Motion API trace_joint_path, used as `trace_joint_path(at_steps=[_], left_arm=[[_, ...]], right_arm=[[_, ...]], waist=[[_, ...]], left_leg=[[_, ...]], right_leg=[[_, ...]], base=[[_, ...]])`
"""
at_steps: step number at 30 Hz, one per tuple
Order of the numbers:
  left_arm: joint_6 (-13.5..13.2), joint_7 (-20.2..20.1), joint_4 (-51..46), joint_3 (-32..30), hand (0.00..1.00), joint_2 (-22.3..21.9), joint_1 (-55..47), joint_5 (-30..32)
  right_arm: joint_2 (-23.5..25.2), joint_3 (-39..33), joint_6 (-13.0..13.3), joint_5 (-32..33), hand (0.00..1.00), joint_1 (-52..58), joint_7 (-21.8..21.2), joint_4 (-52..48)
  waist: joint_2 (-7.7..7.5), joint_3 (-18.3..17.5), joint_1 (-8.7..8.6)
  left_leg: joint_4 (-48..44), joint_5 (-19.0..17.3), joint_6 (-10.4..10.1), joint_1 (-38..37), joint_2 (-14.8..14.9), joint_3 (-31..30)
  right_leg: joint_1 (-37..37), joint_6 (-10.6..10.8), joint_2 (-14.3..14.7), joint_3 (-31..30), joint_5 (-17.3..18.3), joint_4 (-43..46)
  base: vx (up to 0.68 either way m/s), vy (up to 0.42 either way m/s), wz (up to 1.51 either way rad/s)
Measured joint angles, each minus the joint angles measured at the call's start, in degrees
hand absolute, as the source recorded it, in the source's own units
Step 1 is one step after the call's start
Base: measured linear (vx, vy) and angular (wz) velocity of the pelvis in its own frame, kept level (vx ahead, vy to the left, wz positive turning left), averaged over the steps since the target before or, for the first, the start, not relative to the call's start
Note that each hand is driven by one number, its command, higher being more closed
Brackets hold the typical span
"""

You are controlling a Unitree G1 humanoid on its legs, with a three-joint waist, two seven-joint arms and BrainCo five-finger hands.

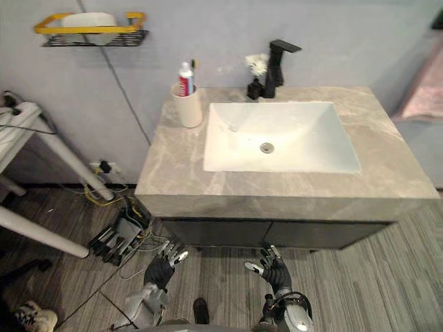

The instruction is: Organize washtable

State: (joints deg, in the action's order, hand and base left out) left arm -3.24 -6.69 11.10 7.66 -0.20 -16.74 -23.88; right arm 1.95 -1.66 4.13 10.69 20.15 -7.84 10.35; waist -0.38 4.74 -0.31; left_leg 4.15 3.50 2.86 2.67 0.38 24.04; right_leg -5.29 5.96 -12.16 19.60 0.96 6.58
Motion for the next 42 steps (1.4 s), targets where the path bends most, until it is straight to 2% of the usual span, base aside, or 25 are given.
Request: trace_joint_path(at_steps=[1, 2, 3, 5, 9, 10, 11, 12, 14, 17, 20, 21, 22, 23, 24, 27, 29, 30, 31, 32, 33, 34, 35, 37, 42], left_arm=[[0.0, 0.5, 0.0, 0.2, 0.0, 0.4, 0.8, 0.5], [0.0, 1.1, 0.3, 0.1, 0.0, 0.8, 2.3, 2.0], [0.0, 1.3, 0.5, 0.1, 0.0, 0.8, 3.0, 2.6], [0.2, 2.0, 0.4, 0.2, 0.0, 1.7, 4.5, 4.5], [0.2, 2.1, 0.1, -0.3, 0.0, 2.1, 3.7, 4.3], [0.2, 2.2, 0.0, -1.1, 0.0, 2.0, 3.8, 4.2], [0.1, 2.5, 0.2, -1.9, 0.0, 1.6, 4.2, 4.2], [0.2, 3.0, 0.3, -2.1, 0.0, 1.0, 4.4, 4.2], [0.1, 3.6, 0.3, -2.5, 0.0, -2.0, 4.3, 4.1], [0.1, 4.8, 0.3, -2.8, 0.0, -3.0, 2.8, 3.5], [0.1, 5.5, 0.2, -3.1, 0.0, -3.1, 1.5, 3.5], [0.1, 5.7, 0.0, -3.4, 0.0, -3.0, 0.1, 3.5], [0.1, 5.7, 0.0, -3.3, 0.0, -2.9, -0.2, 3.5], [0.1, 5.8, -0.1, -3.4, 0.0, -2.9, -0.9, 3.4], [0.1, 6.0, -0.5, -3.5, 0.0, -2.9, -1.3, 3.2], [-0.9, 6.9, -2.8, -5.0, 0.0, -3.1, -2.6, 3.0], [-1.4, 7.5, -4.2, -6.5, 0.0, -3.7, -3.7, 2.9], [-1.8, 8.0, -4.7, -7.0, 0.0, -3.5, -3.8, 3.0], [-2.2, 8.2, -5.4, -8.5, 0.0, -3.7, -4.2, 3.0], [-2.3, 8.3, -6.5, -8.9, 0.0, -3.5, -3.9, 3.1], [-2.3, 8.3, -6.9, -8.4, 0.0, -3.5, -3.6, 3.2], [-2.4, 8.3, -8.7, -6.8, 0.0, -3.8, -4.1, 3.3], [-2.5, 8.6, -9.4, -7.5, 0.0, -3.7, -4.2, 3.3], [-3.5, 9.3, -11.0, -7.2, 0.0, -3.9, -3.9, 3.7], [-4.3, 9.4, -11.0, -4.9, 0.0, -3.3, -3.4, 4.7]], right_arm=[[0.2, 0.1, 0.0, 0.0, 0.0, -0.9, 0.3, 0.0], [0.3, 0.7, 0.0, 0.0, 0.0, -2.8, 0.4, 0.1], [0.2, 1.1, 0.1, -0.1, 0.0, -4.1, 0.6, 0.0], [0.3, 3.5, 0.3, -0.1, 0.0, -6.1, 0.6, 0.1], [-0.4, 9.6, 0.4, -0.6, 0.0, -10.6, -0.5, 4.1], [-1.1, 12.5, 0.4, -0.7, 0.0, -13.3, -1.0, 5.4], [-2.0, 14.4, 0.5, -0.7, 0.0, -14.6, -1.2, 5.5], [-2.7, 15.1, 0.5, -0.7, 0.0, -15.2, -1.3, 5.4], [-5.6, 15.7, 0.4, -0.6, 0.0, -14.4, -1.3, 4.5], [-6.6, 14.9, 0.5, 0.1, 0.0, -8.8, -1.3, 0.2], [-6.8, 13.8, 0.6, 0.3, 0.0, -6.5, -1.2, -3.1], [-6.7, 13.2, 0.9, 1.5, 0.0, -6.4, -1.1, -3.4], [-6.7, 13.1, 0.9, 1.9, 0.0, -6.4, -1.0, -3.4], [-6.7, 12.7, 1.1, 2.8, 0.0, -6.3, -0.9, -3.4], [-6.6, 12.5, 1.2, 3.6, 0.0, -6.3, -0.8, -3.4], [-4.4, 12.2, 1.3, 5.7, 0.0, -6.2, -0.9, -1.3], [-4.2, 13.0, 1.5, 6.7, 0.0, -6.3, -0.9, -0.4], [-4.2, 13.7, 1.5, 6.8, 0.0, -6.2, -1.1, -0.1], [-4.0, 14.6, 1.5, 6.9, 0.0, -6.7, -1.3, -0.3], [-3.4, 14.3, 1.8, 7.1, 0.0, -7.5, -1.3, -0.5], [-3.6, 13.7, 2.0, 7.2, 0.0, -7.7, -1.3, -0.3], [-4.5, 12.7, 1.9, 7.3, 0.0, -8.6, -1.2, 0.3], [-4.2, 12.8, 1.5, 7.3, 0.0, -9.7, -1.1, 2.2], [-3.9, 13.6, 1.6, 7.4, 0.0, -9.1, -1.4, 2.2], [-2.3, 12.4, 1.9, 7.3, 0.0, -7.7, -1.9, 1.8]], waist=[[-0.4, 0.2, -0.15], [-0.35, 0.9, -0.25], [0.04, 1.7, -0.43], [-1.21, 2.6, -0.24], [-3.65, 1.5, 1.69], [-4.67, 0.8, 1.89], [-5.09, 0.6, 2.35], [-4.35, 0.7, 2.33], [-0.26, 0.4, 1.4], [0.93, -0.3, 0.42], [1.22, -0.5, -0.68], [0.87, -0.2, -0.31], [0.8, 0.0, -0.23], [0.97, 0.0, -0.23], [0.96, 0.0, -0.09], [0.03, 0.4, 2.14], [-0.34, 0.5, 1.45], [-0.16, 0.6, 1.5], [-0.88, 1.2, 1.84], [-1.17, 3.0, 2.74], [-1.1, 3.1, 3.0], [1.65, 3.2, 3.18], [0.38, 3.6, 2.93], [0.29, 3.6, 2.53], [-0.7, 3.0, 2.16]], left_leg=[[-1.1, -0.6, 0.1, 0.5, 0.4, 1.5], [-3.1, -1.8, 0.6, 1.5, 2.2, 5.1], [-3.7, -2.2, 1.2, 1.4, 3.2, 6.8], [-7.2, -4.9, 1.3, 1.1, 5.9, 13.2], [-17.0, -9.4, -0.4, 1.5, 12.3, 24.9], [-21.7, -10.9, -1.6, 2.5, 15.2, 29.5], [-25.0, -11.6, -2.6, 2.9, 18.0, 32.4], [-26.0, -11.7, -2.7, 3.1, 19.3, 33.2], [-28.7, -10.6, -4.3, 2.2, 25.2, 36.1], [-28.9, -8.3, -5.7, -2.0, 30.5, 37.7], [-30.3, -6.9, -4.4, -4.8, 33.3, 37.2], [-36.4, -7.0, -4.2, -4.2, 35.4, 30.3], [-37.2, -8.1, -5.6, -4.0, 34.9, 27.6], [-38.1, -11.2, -8.8, -2.7, 32.7, 22.0], [-38.4, -13.8, -9.1, -0.5, 29.2, 16.2], [-29.6, -17.0, -6.1, 1.1, 16.2, -0.2], [-29.8, -16.8, -6.2, 0.2, 12.6, -8.0], [-31.4, -16.9, -6.1, 0.8, 12.3, -9.1], [-39.2, -17.0, -4.7, 3.5, 11.7, -13.2], [-48.0, -18.7, -4.9, 9.3, 9.1, -18.7], [-43.7, -21.9, -6.7, 10.0, 7.0, -21.5], [-31.4, -21.2, -6.8, 8.4, 5.6, -26.9], [-31.1, -20.9, -5.6, 7.1, 4.0, -25.1], [-32.4, -21.0, -5.5, 7.1, 3.7, -25.3], [-32.4, -21.1, -5.2, 3.9, 3.8, -22.4]], right_leg=[[-1.0, -0.7, 0.3, 0.1, -0.4, 0.3], [-2.1, -7.1, -0.5, 4.1, 2.2, 1.9], [-3.1, -8.2, -2.2, 9.4, 3.9, 7.4], [-3.5, -9.5, -10.5, 20.9, 9.6, 26.0], [3.0, -9.6, -16.1, 29.8, 10.7, 28.4], [4.7, -10.1, -16.8, 32.3, 7.9, 24.4], [4.1, -4.9, -15.1, 32.4, 9.2, 20.9], [3.9, -4.0, -13.7, 32.8, 9.7, 19.6], [4.1, -1.2, -6.3, 30.5, 8.8, 13.3], [8.2, -2.2, 1.5, 28.4, 8.0, 5.9], [9.7, -2.7, 4.9, 24.7, 8.0, 2.9], [10.8, -3.1, 6.0, 20.0, 8.0, 1.2], [11.0, -3.1, 5.9, 19.1, 8.0, 1.0], [11.2, -3.1, 5.5, 17.0, 8.0, 1.0], [11.1, -3.0, 4.8, 14.8, 7.9, 1.0], [11.0, -1.2, 1.4, 7.6, 7.0, 2.0], [11.2, -0.6, 1.2, 4.5, 4.8, -0.6], [11.4, -0.6, 1.5, 3.2, 3.5, -2.4], [12.9, -1.6, 1.5, 1.3, 0.5, -5.0], [13.1, -1.3, -0.9, -1.3, 0.3, -5.3], [12.2, -0.6, -1.6, -2.2, 0.0, -5.1], [11.1, 1.1, -1.1, -4.4, -0.5, -4.8], [10.0, 2.5, -3.0, -6.9, -1.2, -4.9], [9.3, 3.4, -0.9, -10.7, -0.7, -4.8], [7.9, 1.9, 0.0, -15.0, -1.7, -3.7]], base=[[-0.06, 0.002, -1.14], [-0.06, -0.012, -1.12], [-0.1, 0.01, -1.45], [-0.1, 0.018, -1.47], [-0.02, -0.164, -1.9], [0.01, -0.409, -1.9], [0.01, -0.364, -1.78], [0.0, -0.409, -1.27], [0.02, -0.391, -0.9], [0.06, -0.33, -0.61], [0.09, -0.212, -0.83], [0.08, -0.099, -1.18], [0.07, -0.036, -1.28], [0.05, 0.09, -0.91], [0.07, 0.161, -1.13], [0.12, 0.291, -1.1], [0.14, 0.201, -0.61], [0.11, 0.242, -0.71], [0.1, 0.4, -0.91], [0.1, 0.441, -0.94], [0.07, 0.421, -0.96], [0.05, 0.404, -0.93], [0.06, 0.347, -0.84], [0.07, 0.198, -0.48], [0.07, 0.069, -0.67]])
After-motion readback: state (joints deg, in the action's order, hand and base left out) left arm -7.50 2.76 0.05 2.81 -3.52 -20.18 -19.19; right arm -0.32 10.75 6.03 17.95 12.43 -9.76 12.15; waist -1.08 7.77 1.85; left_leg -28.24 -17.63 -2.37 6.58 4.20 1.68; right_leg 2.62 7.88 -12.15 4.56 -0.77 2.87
